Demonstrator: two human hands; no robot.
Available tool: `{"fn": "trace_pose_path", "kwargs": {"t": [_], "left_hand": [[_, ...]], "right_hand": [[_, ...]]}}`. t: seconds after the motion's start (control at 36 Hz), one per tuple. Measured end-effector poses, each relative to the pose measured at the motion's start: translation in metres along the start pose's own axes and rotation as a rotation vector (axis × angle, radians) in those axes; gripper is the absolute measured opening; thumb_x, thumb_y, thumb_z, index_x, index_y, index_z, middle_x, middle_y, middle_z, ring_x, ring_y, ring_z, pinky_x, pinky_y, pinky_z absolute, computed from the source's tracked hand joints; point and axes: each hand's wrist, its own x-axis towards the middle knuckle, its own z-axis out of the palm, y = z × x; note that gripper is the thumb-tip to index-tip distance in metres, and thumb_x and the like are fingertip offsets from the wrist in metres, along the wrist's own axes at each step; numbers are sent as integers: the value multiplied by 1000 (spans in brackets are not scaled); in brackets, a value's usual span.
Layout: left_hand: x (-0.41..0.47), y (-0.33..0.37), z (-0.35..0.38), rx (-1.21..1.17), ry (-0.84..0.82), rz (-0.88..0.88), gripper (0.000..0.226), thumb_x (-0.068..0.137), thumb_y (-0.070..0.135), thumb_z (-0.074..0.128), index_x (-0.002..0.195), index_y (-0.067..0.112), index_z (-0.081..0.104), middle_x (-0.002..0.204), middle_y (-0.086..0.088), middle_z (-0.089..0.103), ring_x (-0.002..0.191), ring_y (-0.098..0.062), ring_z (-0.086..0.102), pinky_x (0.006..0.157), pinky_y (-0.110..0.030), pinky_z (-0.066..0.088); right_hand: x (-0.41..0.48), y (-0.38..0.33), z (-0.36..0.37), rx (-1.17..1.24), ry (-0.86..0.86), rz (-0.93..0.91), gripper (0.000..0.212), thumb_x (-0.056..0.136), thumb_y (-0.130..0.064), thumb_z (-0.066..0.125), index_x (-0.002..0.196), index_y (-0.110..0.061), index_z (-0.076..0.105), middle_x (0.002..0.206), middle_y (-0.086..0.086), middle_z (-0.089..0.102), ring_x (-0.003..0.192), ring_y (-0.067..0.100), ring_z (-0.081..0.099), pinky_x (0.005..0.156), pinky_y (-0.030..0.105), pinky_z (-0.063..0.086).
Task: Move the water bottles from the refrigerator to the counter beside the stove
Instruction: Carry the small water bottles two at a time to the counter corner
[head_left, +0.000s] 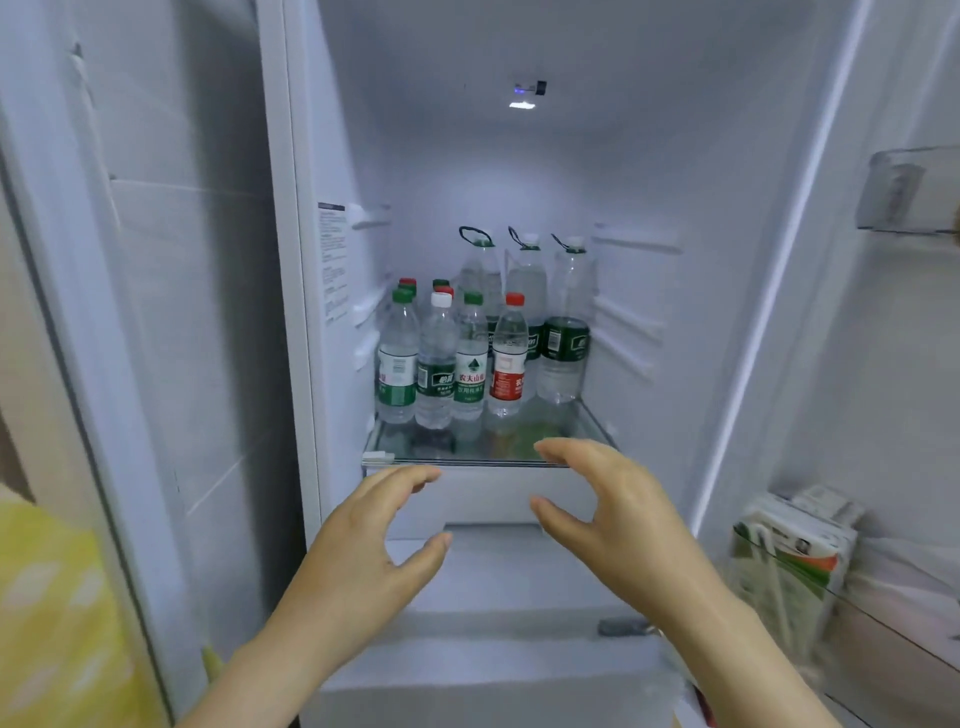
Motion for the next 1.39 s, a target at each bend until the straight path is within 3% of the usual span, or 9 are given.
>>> {"fn": "trace_pose_path", "kwargs": {"t": [0.22,0.44,0.56,0.67,0.89,1.11,1.25,1.39], "left_hand": [[41,-43,-2,54,-46,50,49,86,32,64,128,45,43,117,45,32,106,31,30,86,9,22],[83,-66,0,144,-72,73,50,88,31,62,135,34,44,127,28,38,117,7,39,89,7,18],[106,-74,6,169,-36,73,49,87,34,62,133,35,46,127,27,40,115,7,41,92,3,22],[130,-80,14,210,-12,55,49,87,30,64,133,32,46,132,22,43,121,0,43,97,-9,29],[183,-89,32,289,63,-10,57,88,29,63,140,24,40,139,14,40,126,-3,38,88,8,11],[226,-102,56,293,128,-60,67,86,32,64,144,25,32,146,11,34,132,-4,32,102,-9,19],[249,-106,58,328,187,-60,76,85,35,65,148,23,24,150,8,27,137,-8,26,108,-15,16],[275,-106,55,340,209,-32,79,85,36,64,149,22,20,151,7,24,139,-11,24,112,-23,18]], "right_hand": [[39,3,34,-1,5,59,44,86,-33,66,128,-28,56,113,-26,51,109,-7,49,86,-7,25],[74,16,59,-12,-12,53,44,85,-30,69,127,-23,58,120,-14,61,112,3,55,94,9,35],[98,30,69,-15,11,62,45,85,-30,69,128,-23,58,121,-14,61,111,2,55,90,4,29],[126,44,78,4,12,58,48,86,-31,67,132,-26,54,128,-15,57,116,1,51,92,8,29],[174,84,100,135,68,95,46,86,-30,68,129,-26,55,123,-16,58,106,-6,47,88,8,32],[205,120,124,264,106,147,42,83,-27,71,123,-31,57,109,-25,54,102,-5,52,84,7,37],[222,132,131,305,100,192,44,83,-29,72,124,-29,58,112,-22,56,104,-1,55,91,18,42],[242,136,134,319,119,223,46,82,-29,72,126,-26,57,111,-18,58,104,2,55,90,19,40]]}}
